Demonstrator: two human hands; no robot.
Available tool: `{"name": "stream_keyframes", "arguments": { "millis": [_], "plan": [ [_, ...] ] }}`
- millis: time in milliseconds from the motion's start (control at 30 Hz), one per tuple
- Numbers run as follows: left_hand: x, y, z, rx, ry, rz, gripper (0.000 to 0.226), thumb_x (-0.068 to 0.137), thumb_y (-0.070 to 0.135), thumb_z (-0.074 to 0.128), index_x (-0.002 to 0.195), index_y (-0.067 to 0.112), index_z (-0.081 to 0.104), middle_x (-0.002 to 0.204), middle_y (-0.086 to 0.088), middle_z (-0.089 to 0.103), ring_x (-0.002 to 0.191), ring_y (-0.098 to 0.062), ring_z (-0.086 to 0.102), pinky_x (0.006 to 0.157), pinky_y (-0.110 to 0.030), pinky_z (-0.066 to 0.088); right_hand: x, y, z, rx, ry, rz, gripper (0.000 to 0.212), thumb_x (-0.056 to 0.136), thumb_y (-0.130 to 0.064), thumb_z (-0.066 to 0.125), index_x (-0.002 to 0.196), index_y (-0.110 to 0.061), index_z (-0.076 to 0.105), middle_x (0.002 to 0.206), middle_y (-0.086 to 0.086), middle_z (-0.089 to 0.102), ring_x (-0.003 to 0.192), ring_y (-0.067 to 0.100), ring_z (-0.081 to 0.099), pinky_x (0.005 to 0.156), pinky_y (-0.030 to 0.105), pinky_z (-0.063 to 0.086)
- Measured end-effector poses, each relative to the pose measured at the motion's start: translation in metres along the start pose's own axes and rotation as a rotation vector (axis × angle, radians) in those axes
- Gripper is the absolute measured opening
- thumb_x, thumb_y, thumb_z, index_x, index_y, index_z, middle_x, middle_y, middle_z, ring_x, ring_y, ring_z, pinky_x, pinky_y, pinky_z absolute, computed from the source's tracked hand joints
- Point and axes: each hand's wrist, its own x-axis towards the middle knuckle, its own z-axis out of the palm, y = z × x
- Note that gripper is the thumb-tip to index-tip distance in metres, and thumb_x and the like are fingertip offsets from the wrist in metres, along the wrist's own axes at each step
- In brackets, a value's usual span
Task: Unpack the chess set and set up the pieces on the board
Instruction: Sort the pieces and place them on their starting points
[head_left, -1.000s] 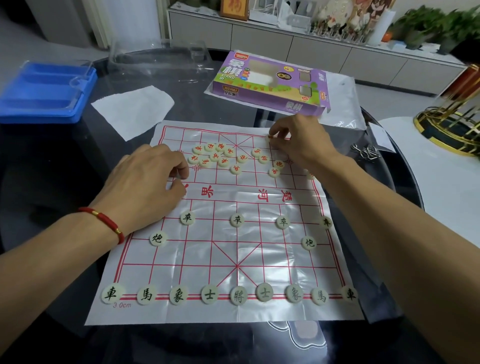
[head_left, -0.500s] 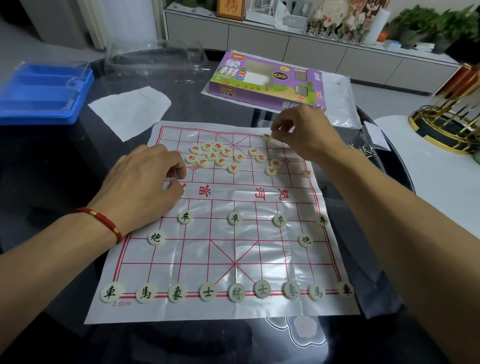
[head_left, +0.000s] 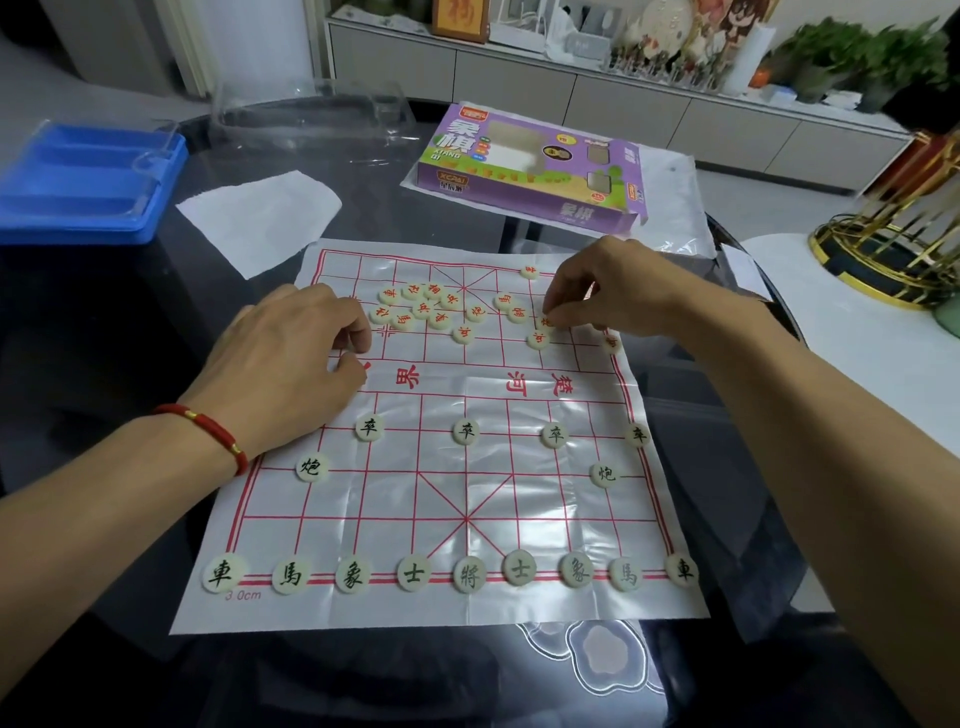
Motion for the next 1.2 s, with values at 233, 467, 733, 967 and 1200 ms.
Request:
{"name": "stream_keyframes", "arguments": {
  "millis": [233,467,733,967,1200],
  "plan": [
    [0.000,0.000,0.001,-0.004,-0.002,0.005,0.014,0.089,0.027,0.068,0.101,0.030,0.062,0.100,0.008,0.056,0.097,-0.014,0.049,0.092,-0.045,0.052,-0.004,0.015,-0.003,-0.019,0.089,0.062,0.021,0.091,-0.021,0.074,0.110,-0.015,0.076,0.101,-0.001,0.071,0.075,0.003,0.061,0.065,0.012,0.045],
    [0.001,-0.001,0.001,-0.004,-0.002,0.009,0.013,0.089,0.026,0.068,0.100,0.030,0.061,0.098,0.009,0.055,0.096,-0.014,0.049,0.091,-0.043,0.050,-0.008,0.010,-0.009,-0.018,0.001,-0.013,0.027,0.088,-0.016,0.077,0.114,-0.023,0.075,0.104,-0.006,0.072,0.088,0.008,0.067,0.085,0.029,0.058],
    [0.001,-0.002,0.002,-0.008,0.004,0.015,0.013,0.089,0.026,0.068,0.099,0.030,0.061,0.098,0.008,0.056,0.095,-0.014,0.049,0.089,-0.042,0.051,-0.006,0.013,-0.003,-0.123,0.114,0.039,0.027,0.094,-0.031,0.069,0.112,-0.012,0.074,0.105,0.003,0.071,0.088,0.019,0.066,0.081,0.032,0.057],
    [0.001,-0.002,0.002,-0.018,0.008,0.012,0.012,0.089,0.026,0.068,0.099,0.029,0.062,0.099,0.007,0.058,0.095,-0.014,0.050,0.089,-0.042,0.052,-0.008,0.014,-0.009,-0.090,0.013,-0.041,0.032,0.089,-0.013,0.076,0.120,-0.023,0.072,0.105,-0.005,0.070,0.084,0.008,0.065,0.080,0.025,0.057],
    [0.001,-0.001,0.003,-0.014,0.003,0.004,0.012,0.089,0.026,0.068,0.100,0.028,0.062,0.099,0.006,0.057,0.096,-0.014,0.050,0.089,-0.041,0.051,-0.009,0.012,-0.005,-0.104,0.058,-0.041,0.026,0.086,-0.022,0.079,0.112,-0.017,0.076,0.102,-0.001,0.074,0.085,0.012,0.067,0.085,0.033,0.060]
  ]
}}
